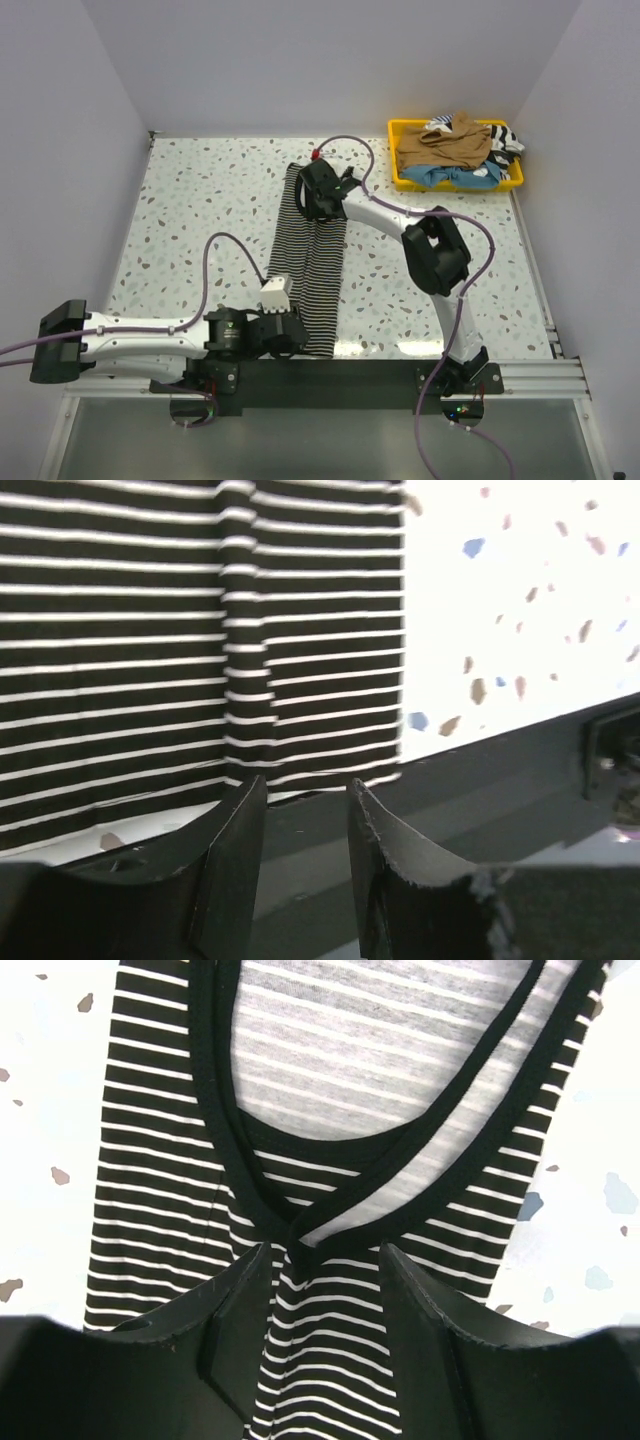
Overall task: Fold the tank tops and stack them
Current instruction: Fold the tank top
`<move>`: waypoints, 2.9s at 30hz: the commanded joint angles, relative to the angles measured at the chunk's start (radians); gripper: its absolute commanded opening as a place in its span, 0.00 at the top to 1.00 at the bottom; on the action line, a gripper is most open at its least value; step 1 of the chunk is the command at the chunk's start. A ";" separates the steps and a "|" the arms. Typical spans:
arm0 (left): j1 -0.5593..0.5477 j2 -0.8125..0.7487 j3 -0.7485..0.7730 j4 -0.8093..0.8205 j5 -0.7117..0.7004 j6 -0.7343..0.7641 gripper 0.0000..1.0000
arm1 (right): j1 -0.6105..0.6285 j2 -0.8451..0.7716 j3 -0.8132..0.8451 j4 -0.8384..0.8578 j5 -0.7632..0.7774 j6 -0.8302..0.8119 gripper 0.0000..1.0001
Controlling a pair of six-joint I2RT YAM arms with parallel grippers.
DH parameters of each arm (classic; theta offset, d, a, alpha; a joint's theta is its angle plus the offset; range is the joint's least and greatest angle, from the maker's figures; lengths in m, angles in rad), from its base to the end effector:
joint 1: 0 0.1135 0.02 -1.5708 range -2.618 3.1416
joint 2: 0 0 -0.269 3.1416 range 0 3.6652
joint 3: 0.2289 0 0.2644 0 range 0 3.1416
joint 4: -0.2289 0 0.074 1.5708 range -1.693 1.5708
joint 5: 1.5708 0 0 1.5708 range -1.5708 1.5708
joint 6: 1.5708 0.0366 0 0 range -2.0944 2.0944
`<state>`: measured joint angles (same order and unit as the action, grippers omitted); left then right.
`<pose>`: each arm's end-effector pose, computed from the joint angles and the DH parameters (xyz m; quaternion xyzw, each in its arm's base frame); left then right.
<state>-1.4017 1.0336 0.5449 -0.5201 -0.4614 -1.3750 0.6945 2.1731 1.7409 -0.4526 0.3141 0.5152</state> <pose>0.0488 -0.1892 0.1863 -0.0509 0.9361 -0.2256 0.2650 0.3916 0.3115 0.1976 -0.0309 0.9311 0.0677 0.3570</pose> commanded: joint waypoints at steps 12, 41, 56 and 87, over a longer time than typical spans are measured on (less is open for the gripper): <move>0.460 0.112 0.220 0.137 0.055 0.482 0.62 | 0.005 -0.403 -0.381 0.057 0.033 0.097 0.66; 0.971 0.957 0.766 0.350 0.323 0.711 0.63 | -0.135 0.074 0.009 -0.026 0.010 -0.066 0.64; 1.058 1.149 1.144 0.344 0.457 0.712 0.58 | -0.234 0.202 0.463 -0.126 -0.056 -0.173 0.34; 1.018 -0.102 -0.227 0.339 0.455 0.562 0.35 | 0.299 -0.723 -1.031 0.253 0.023 0.511 0.34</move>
<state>-0.3744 0.9463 0.3424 -0.2668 -0.0597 -0.8192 0.9699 1.4982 0.7452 -0.2543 0.2764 0.9119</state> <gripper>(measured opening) 0.654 0.668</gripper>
